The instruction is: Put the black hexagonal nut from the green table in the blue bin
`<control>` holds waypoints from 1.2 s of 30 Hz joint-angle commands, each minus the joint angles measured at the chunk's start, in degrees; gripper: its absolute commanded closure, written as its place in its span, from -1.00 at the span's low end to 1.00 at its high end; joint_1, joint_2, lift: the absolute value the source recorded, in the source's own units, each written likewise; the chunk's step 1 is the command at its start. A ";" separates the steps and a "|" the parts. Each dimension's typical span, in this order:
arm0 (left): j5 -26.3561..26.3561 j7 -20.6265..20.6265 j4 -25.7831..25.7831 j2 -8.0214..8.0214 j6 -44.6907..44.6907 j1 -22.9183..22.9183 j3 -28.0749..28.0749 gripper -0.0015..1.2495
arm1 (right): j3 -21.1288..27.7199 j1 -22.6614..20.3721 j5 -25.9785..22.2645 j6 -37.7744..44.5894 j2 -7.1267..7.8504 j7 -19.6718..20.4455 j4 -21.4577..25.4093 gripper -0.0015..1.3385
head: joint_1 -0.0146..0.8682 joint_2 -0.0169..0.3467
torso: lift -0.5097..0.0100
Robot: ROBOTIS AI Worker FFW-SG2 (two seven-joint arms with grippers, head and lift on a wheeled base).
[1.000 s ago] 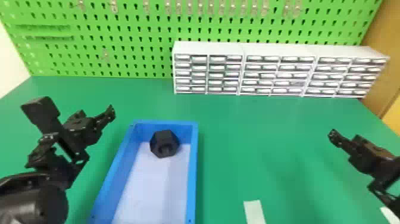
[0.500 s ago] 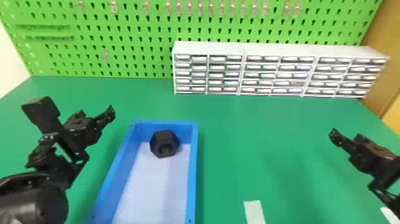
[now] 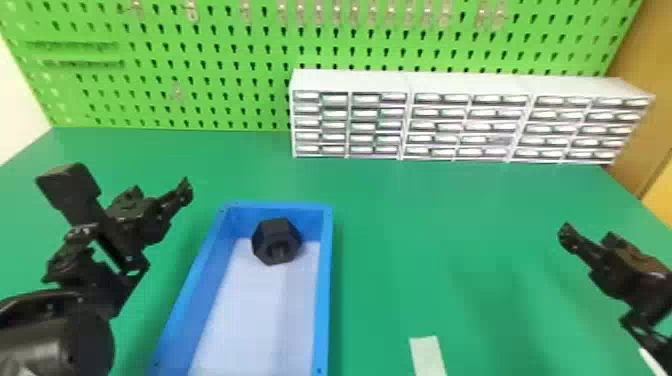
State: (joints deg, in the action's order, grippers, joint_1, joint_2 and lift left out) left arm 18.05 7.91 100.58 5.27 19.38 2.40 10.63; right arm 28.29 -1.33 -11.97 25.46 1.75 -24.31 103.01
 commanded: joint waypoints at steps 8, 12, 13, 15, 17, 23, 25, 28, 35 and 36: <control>-0.91 0.00 -0.29 0.00 -0.04 -0.20 0.09 -0.53 | 0.45 0.27 5.20 -6.83 -1.23 0.05 -3.43 -0.40 | 0.54 -0.73 | 0.58; -1.08 0.00 -0.73 0.00 -0.04 -0.37 0.09 -0.53 | 0.27 1.50 6.52 -9.55 -1.75 0.05 -6.24 -0.40 | 0.54 -0.73 | 0.58; -1.08 0.00 -0.73 0.00 -0.04 -0.37 0.09 -0.53 | 0.18 1.85 6.52 -10.25 -1.81 0.05 -6.86 -0.40 | 0.54 -0.73 | 0.58; -1.08 0.00 -0.91 0.00 -0.04 -0.29 0.00 -0.53 | 0.01 2.29 6.52 -11.04 -1.81 0.05 -7.65 -0.40 | 0.54 -0.73 | 0.58; -1.08 0.00 -1.00 0.00 0.05 -0.20 -0.09 -0.53 | -0.08 2.47 6.52 -11.40 -1.81 0.05 -8.09 -0.40 | 0.54 -0.73 | 0.58; -0.99 0.00 -1.08 0.00 -0.04 -0.11 -0.26 -0.53 | -0.08 2.47 6.52 -12.45 -1.75 0.05 -8.88 -0.40 | 0.54 -0.73 | 0.58; -0.91 0.00 -1.08 0.00 -0.04 -0.20 -0.35 -0.53 | -0.08 2.38 6.52 -12.54 -1.75 0.05 -9.14 -0.40 | 0.54 -0.73 | 0.58; -0.73 0.00 -1.17 0.00 -0.04 -0.11 -0.44 -0.53 | -0.25 2.38 6.52 -12.54 -1.81 0.05 -9.32 -0.40 | 0.54 -0.73 | 0.58; -0.64 0.00 -1.26 0.00 -0.04 0.07 -0.88 -0.53 | -0.34 2.38 6.52 -12.54 -1.81 0.05 -9.67 -0.39 | 0.54 -0.73 | 0.58; -0.64 0.00 -1.35 0.00 -0.04 0.07 -0.88 -0.53 | -0.34 2.38 6.52 -12.54 -1.81 0.05 -9.67 -0.39 | 0.54 -0.73 | 0.58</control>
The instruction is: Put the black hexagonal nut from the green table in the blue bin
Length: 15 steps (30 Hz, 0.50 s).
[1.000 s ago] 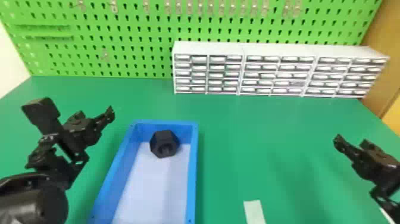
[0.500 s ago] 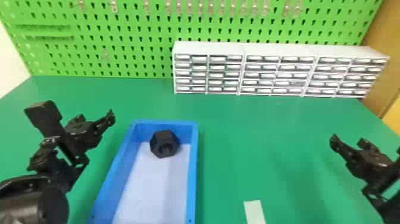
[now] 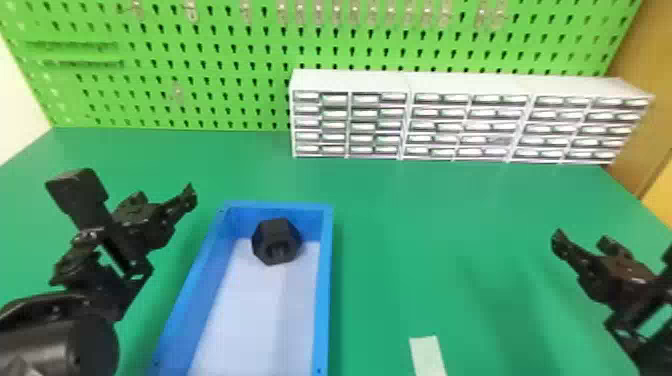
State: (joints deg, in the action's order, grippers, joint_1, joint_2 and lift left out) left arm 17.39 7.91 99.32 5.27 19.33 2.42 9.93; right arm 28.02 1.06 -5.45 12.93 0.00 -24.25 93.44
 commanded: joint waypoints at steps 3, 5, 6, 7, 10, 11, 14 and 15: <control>0.01 0.00 -0.09 0.00 0.00 0.04 -0.26 -0.53 | -0.07 0.00 0.00 -0.01 -0.05 0.00 -0.10 -0.39 | 0.54 -0.73 | 0.58; 0.01 0.00 -0.09 0.00 0.00 0.13 -0.26 -0.53 | -0.07 0.00 0.00 -0.01 -0.05 0.00 -0.19 -0.39 | 0.54 -0.73 | 0.58; 0.01 0.00 -0.18 0.00 0.00 0.13 -0.26 -0.53 | -0.07 0.00 0.00 -0.01 -0.05 0.00 -0.19 -0.39 | 0.54 -0.73 | 0.58; 0.01 0.00 -0.18 0.00 0.00 0.13 -0.26 -0.53 | 0.02 0.00 0.00 -0.01 -0.05 0.00 -0.19 -0.39 | 0.54 -0.73 | 0.58; 0.01 0.00 -0.18 0.00 0.00 0.22 -0.35 -0.53 | 0.02 0.00 0.00 -0.01 -0.05 0.00 -0.19 -0.39 | 0.54 -0.73 | 0.58; 0.01 0.00 -0.18 0.00 0.00 0.22 -0.35 -0.53 | 0.02 0.09 0.00 -0.01 -0.05 0.00 -0.19 -0.39 | 0.54 -0.73 | 0.58; 0.01 0.00 -0.18 0.00 0.00 0.22 -0.35 -0.53 | 0.02 0.09 0.09 -0.01 -0.05 0.00 -0.19 -0.39 | 0.54 -0.73 | 0.58; 0.01 0.00 -0.27 0.00 0.00 0.22 -0.35 -0.53 | 0.02 0.18 0.09 -0.01 -0.05 0.00 -0.28 -0.39 | 0.54 -0.73 | 0.58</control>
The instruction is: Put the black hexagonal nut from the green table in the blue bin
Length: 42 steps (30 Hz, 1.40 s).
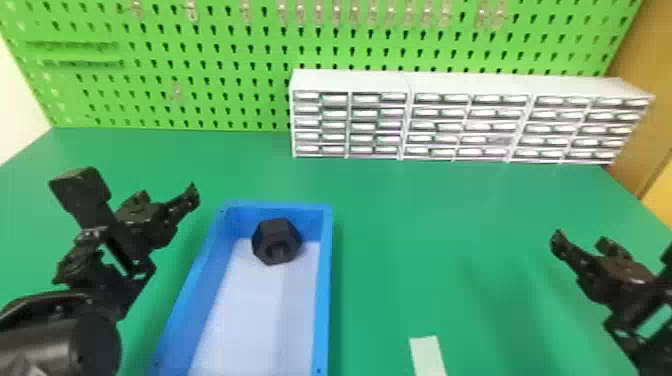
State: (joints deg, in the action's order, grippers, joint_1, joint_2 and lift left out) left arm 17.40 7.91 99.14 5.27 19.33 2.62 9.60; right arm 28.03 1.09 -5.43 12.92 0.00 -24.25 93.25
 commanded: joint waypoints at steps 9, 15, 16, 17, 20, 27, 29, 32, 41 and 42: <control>0.09 0.00 -0.09 0.00 0.00 0.10 -0.28 -0.52 | 0.01 1.37 -0.02 0.00 0.00 0.00 -1.23 -0.39 | 0.54 -0.73 | 0.58; 0.09 0.00 -0.18 0.00 0.00 0.10 -0.63 -0.52 | -1.05 3.04 -1.25 0.00 0.44 0.00 -2.99 -0.39 | 0.54 -0.73 | 0.58; 0.09 0.00 -0.18 0.00 -0.09 0.10 -0.63 -0.52 | -1.49 3.30 -1.69 0.00 0.70 0.00 -3.34 -0.39 | 0.54 -0.73 | 0.58; 0.09 0.00 -0.18 0.00 -0.09 0.10 -0.72 -0.52 | -1.93 3.48 -1.87 0.00 0.79 0.00 -3.51 -0.39 | 0.54 -0.73 | 0.58; 0.09 0.00 -0.18 0.00 -0.35 0.10 -0.90 -0.52 | -3.25 4.18 -2.92 2.02 1.41 0.00 -3.69 -0.39 | 0.54 -0.73 | 0.58; 0.09 0.00 -0.26 0.00 -0.53 0.10 -1.07 -0.52 | -7.20 5.23 -3.80 4.40 3.08 0.00 -3.69 -0.39 | 0.54 -0.73 | 0.58; 0.09 0.00 -0.26 0.00 -0.61 0.01 -1.07 -0.52 | -7.99 5.59 -3.89 4.75 3.25 0.00 -3.78 -0.39 | 0.54 -0.73 | 0.58; 0.09 0.00 -0.35 0.00 -0.70 0.10 -1.16 -0.52 | -8.69 5.94 -3.89 5.27 3.25 0.00 -3.69 -0.39 | 0.54 -0.73 | 0.58; -0.26 0.00 -0.35 0.00 -1.23 0.10 -1.34 -0.52 | -9.57 6.38 -3.89 5.63 3.25 0.00 -3.78 -0.39 | 0.54 -0.73 | 0.58; -0.44 0.00 -0.35 0.00 -1.40 0.01 -1.34 -0.52 | -9.57 6.29 -3.89 5.63 3.25 0.00 -3.78 -0.39 | 0.54 -0.73 | 0.58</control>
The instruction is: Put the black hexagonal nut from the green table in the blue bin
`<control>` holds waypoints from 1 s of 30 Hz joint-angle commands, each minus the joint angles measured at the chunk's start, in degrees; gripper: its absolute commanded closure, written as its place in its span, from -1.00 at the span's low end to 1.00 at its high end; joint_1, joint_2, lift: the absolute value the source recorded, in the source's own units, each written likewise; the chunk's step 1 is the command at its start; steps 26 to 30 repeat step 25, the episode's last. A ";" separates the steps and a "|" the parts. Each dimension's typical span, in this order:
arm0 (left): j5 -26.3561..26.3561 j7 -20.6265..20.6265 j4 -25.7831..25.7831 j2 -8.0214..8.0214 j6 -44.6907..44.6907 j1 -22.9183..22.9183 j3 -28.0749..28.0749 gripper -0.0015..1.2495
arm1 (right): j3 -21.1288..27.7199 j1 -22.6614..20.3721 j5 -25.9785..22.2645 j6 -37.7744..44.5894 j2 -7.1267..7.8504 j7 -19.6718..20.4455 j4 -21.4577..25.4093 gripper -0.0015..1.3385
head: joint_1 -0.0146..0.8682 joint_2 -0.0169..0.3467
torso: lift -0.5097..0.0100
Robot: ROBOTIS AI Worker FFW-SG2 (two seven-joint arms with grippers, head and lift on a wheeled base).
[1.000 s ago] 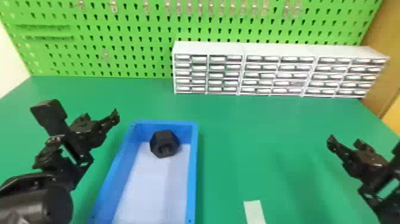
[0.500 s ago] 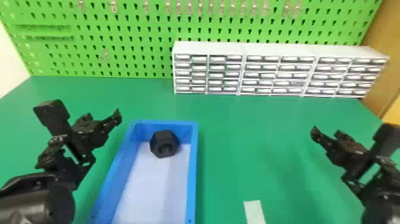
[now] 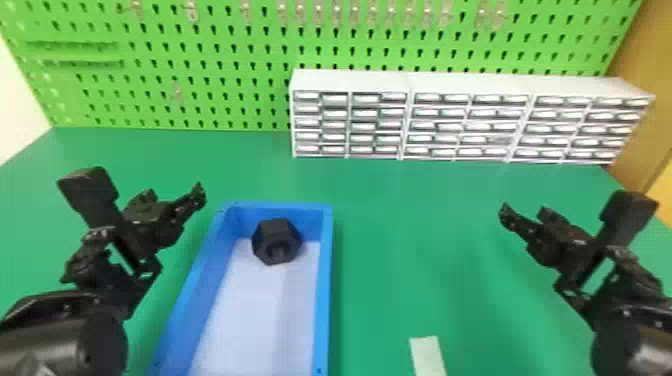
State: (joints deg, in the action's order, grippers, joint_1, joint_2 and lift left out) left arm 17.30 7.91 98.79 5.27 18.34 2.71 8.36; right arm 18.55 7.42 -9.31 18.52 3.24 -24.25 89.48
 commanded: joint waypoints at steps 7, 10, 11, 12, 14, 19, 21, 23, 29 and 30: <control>-0.43 0.00 0.00 0.00 -0.59 0.01 -0.10 -0.52 | -0.18 -0.04 -0.01 0.03 -0.08 0.00 0.00 -0.39 | 0.54 -0.73 | 0.58; -0.51 0.00 0.00 0.00 -0.59 0.01 -0.18 -0.52 | -0.18 -0.04 -0.01 0.03 -0.08 0.00 0.00 -0.39 | 0.54 -0.73 | 0.58; -0.60 0.00 0.00 0.00 -0.50 0.01 -0.27 -0.52 | -0.18 -0.04 -0.01 0.03 -0.08 0.00 0.00 -0.39 | 0.54 -0.73 | 0.58; -0.69 0.00 0.00 0.00 -0.59 0.01 -0.27 -0.52 | -0.18 -0.04 0.08 0.03 -0.08 0.00 0.00 -0.39 | 0.54 -0.73 | 0.58; -0.86 0.00 0.00 0.00 -0.68 0.01 -0.27 -0.52 | -0.27 -0.04 -0.01 0.03 -0.08 0.00 0.00 -0.39 | 0.54 -0.73 | 0.58; -1.04 0.00 0.00 0.00 -0.85 0.01 -0.36 -0.52 | -0.27 -0.04 -0.01 0.03 -0.08 0.00 0.00 -0.39 | 0.54 -0.73 | 0.58; -1.13 0.00 0.00 0.00 -0.85 0.01 -0.45 -0.52 | -0.36 -0.04 -0.01 0.03 -0.08 0.00 0.00 -0.39 | 0.54 -0.73 | 0.58; -1.13 0.00 0.00 0.00 -0.85 0.01 -0.45 -0.52 | -0.36 -0.04 -0.01 0.03 -0.17 0.00 0.00 -0.39 | 0.54 -0.73 | 0.58; -1.22 0.00 0.00 0.00 -0.85 0.01 -0.45 -0.52 | -0.36 -0.04 -0.01 0.03 -0.17 0.00 0.00 -0.39 | 0.54 -0.73 | 0.58; -1.22 0.00 0.00 0.00 -0.85 0.01 -0.45 -0.52 | -0.36 -0.04 -0.01 0.03 -0.17 0.00 0.00 -0.39 | 0.54 -0.73 | 0.58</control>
